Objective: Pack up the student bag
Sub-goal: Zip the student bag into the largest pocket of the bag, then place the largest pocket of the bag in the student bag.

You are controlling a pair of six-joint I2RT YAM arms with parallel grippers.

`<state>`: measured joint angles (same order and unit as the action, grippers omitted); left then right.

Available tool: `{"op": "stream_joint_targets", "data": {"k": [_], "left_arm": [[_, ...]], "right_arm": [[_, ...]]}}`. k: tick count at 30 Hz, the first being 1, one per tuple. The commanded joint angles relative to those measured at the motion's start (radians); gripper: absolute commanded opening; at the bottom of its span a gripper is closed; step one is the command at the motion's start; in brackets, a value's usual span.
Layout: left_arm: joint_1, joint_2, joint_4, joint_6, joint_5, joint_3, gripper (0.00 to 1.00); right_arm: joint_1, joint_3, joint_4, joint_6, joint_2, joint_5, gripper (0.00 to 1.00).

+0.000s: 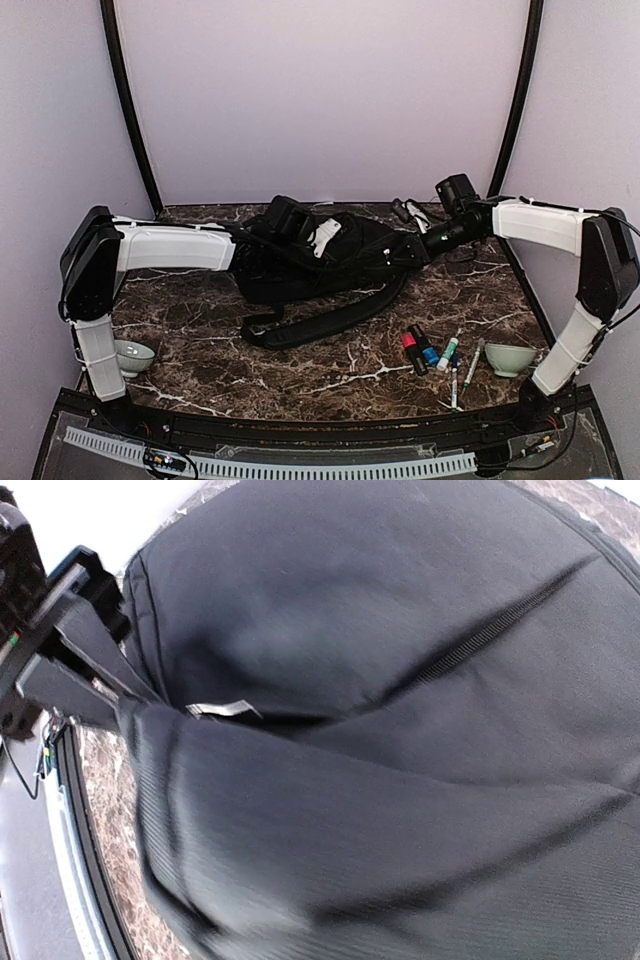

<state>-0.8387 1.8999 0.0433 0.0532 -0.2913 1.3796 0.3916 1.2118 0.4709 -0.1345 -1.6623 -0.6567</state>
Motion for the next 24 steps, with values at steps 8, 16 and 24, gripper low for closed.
{"op": "stream_joint_targets", "data": {"k": [8,16,24], "left_arm": [[0.052,-0.197,0.14,-0.094,0.142,-0.171,0.0],[0.03,-0.181,0.012,-0.077,0.031,-0.216,0.44],[-0.074,-0.122,-0.033,-0.315,0.097,-0.148,0.88]], "right_arm": [[-0.117,-0.109,-0.017,-0.059,-0.039,0.102,0.0],[-0.06,-0.184,-0.095,-0.079,0.034,-0.006,0.07],[-0.006,-0.225,-0.084,-0.113,0.061,0.007,0.28]]}}
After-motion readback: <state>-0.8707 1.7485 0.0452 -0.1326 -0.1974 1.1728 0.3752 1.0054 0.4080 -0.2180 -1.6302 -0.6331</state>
